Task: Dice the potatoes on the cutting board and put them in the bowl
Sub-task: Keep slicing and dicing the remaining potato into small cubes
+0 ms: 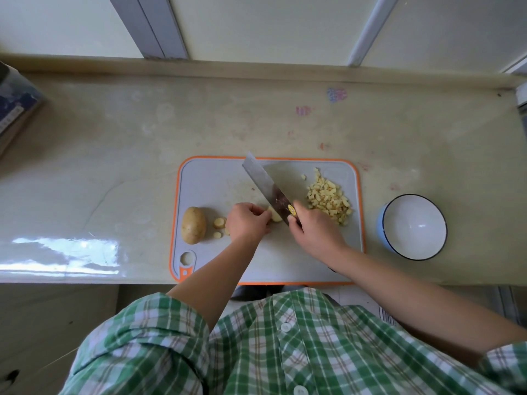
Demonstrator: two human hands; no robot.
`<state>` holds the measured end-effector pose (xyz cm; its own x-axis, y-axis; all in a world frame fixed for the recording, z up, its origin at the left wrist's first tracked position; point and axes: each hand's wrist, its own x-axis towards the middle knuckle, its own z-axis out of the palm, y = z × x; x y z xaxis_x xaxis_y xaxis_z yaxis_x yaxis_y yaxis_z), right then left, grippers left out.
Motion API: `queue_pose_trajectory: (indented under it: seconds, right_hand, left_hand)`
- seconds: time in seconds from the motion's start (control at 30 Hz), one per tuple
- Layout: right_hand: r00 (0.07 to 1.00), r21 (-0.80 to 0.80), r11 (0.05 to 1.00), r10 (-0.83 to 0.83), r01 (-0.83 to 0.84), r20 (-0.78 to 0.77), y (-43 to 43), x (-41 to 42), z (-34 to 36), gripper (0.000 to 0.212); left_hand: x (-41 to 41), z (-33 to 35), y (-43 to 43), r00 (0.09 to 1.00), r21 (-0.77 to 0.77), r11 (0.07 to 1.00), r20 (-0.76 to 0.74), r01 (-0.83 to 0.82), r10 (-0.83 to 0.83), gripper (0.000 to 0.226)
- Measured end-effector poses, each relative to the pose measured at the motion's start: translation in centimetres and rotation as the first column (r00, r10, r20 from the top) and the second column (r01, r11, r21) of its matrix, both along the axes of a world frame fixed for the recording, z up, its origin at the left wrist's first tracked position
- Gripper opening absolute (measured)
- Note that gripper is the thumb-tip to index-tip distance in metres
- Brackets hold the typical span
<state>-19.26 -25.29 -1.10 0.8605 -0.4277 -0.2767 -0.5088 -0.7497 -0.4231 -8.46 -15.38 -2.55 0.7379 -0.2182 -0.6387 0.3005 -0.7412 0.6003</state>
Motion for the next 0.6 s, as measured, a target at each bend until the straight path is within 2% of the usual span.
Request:
queue_pose_trajectory:
  seconds: [0.27,0.6]
  right_hand:
    - [0.992,-0.075,0.993,0.088,-0.095,-0.086,0.1,-0.2,0.2,0.011]
    - [0.994,-0.087,0.992,0.08,-0.086,-0.069,0.8,0.1,-0.9,0.011]
  left_hand:
    - [0.0,0.0,0.0,0.999,-0.011,1.0,-0.032,-0.025,0.024,0.02]
    - [0.1,0.0,-0.2,1.0,0.022,1.0,-0.016,0.005,-0.005,0.019]
